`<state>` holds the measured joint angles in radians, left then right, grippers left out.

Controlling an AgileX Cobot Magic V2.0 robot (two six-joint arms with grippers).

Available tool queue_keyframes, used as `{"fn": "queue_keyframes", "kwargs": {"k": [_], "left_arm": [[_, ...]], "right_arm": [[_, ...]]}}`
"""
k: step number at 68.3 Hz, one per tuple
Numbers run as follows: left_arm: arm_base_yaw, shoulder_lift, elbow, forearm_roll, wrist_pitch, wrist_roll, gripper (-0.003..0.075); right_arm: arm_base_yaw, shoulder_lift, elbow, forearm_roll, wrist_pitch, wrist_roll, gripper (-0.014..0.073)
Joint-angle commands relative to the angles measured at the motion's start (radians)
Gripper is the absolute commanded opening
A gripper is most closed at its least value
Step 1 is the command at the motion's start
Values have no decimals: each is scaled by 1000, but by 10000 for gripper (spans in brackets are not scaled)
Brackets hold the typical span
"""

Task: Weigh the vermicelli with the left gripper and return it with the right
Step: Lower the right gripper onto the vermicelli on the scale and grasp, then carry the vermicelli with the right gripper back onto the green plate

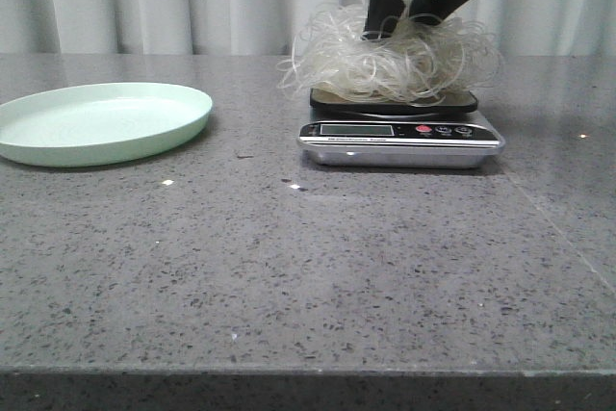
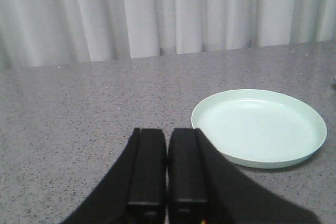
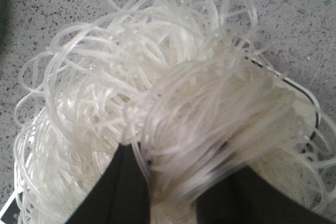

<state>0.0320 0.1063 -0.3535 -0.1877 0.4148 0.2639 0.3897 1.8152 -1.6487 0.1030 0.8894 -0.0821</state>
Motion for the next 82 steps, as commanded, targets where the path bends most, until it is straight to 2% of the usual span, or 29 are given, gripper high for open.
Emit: {"fn": "queue_keyframes", "kwargs": {"k": [1,34,44,54,63,82], "left_arm": [[0,11,-26,-15,-77,-10,136],[0,11,-26,-15,-77,-10,136],[0,11,-26,-15,-77,-10,136],[0,11,-26,-15,-77,-10,136],[0,11,-26,-15,-77,-10,136],[0,11,-26,-15,-77,-10,136]], "right_arm": [[2,-44,-26,-3,-3,-7,155],[2,-201,-27,-12,-47,-7,150],[2,-277,-28,-8,-114,-7,150],[19,-331,-28,70,-203,-7,150],[72,-338,-28,154,-289,-17,150],[272,-267,-28,158,-544,-17,150]]}}
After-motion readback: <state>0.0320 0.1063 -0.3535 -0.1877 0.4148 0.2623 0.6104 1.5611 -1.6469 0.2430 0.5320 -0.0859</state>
